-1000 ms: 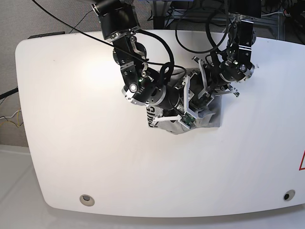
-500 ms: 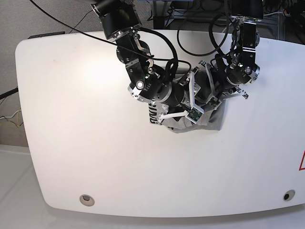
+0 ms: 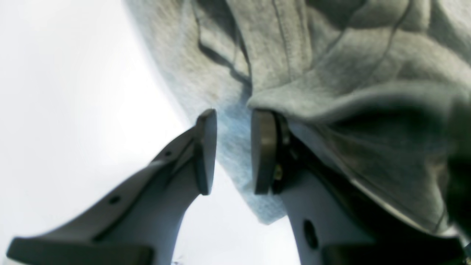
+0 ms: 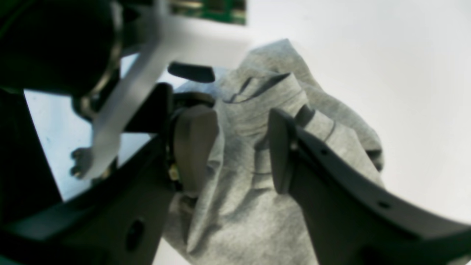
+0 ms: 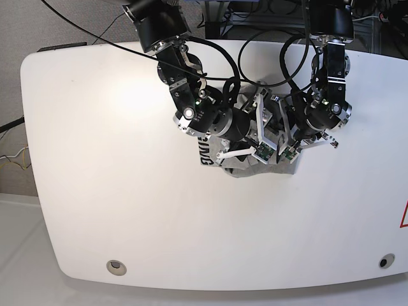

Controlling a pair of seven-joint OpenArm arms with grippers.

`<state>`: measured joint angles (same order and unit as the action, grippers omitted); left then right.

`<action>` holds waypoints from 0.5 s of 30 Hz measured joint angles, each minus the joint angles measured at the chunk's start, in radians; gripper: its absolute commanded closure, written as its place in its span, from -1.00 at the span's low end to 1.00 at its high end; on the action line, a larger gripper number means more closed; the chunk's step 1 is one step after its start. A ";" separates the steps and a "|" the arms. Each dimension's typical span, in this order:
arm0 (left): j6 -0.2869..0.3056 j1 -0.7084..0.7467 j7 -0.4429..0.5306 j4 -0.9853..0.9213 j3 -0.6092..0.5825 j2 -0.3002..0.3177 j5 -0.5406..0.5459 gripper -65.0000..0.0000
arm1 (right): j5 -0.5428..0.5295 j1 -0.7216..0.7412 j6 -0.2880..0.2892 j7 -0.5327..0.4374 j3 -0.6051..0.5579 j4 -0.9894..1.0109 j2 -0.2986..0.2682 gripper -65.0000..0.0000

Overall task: Fold the T-shirt properly
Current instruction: 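Bring both grippers together over the bundle and press the fold down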

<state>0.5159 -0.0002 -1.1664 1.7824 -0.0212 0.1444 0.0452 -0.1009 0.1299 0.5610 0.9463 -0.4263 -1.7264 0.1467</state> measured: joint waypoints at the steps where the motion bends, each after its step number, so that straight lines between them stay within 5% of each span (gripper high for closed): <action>1: 0.000 0.000 0.000 0.008 0.000 0.000 0.000 0.55 | 0.000 0.000 0.000 0.000 0.000 0.000 0.000 0.17; 12: 0.000 -0.002 -0.024 0.042 0.000 0.000 0.001 0.55 | 0.001 0.013 0.000 0.000 0.000 0.000 0.000 0.15; 15: 0.000 -0.003 -0.024 0.042 0.000 0.000 0.000 0.55 | 0.000 0.027 -0.034 0.000 0.000 0.000 0.000 0.00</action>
<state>0.5159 -0.0029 -1.1908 1.8244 -0.0212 0.1448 0.0456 -0.1009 0.1574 0.5266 0.9463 -0.4263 -1.7260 0.1467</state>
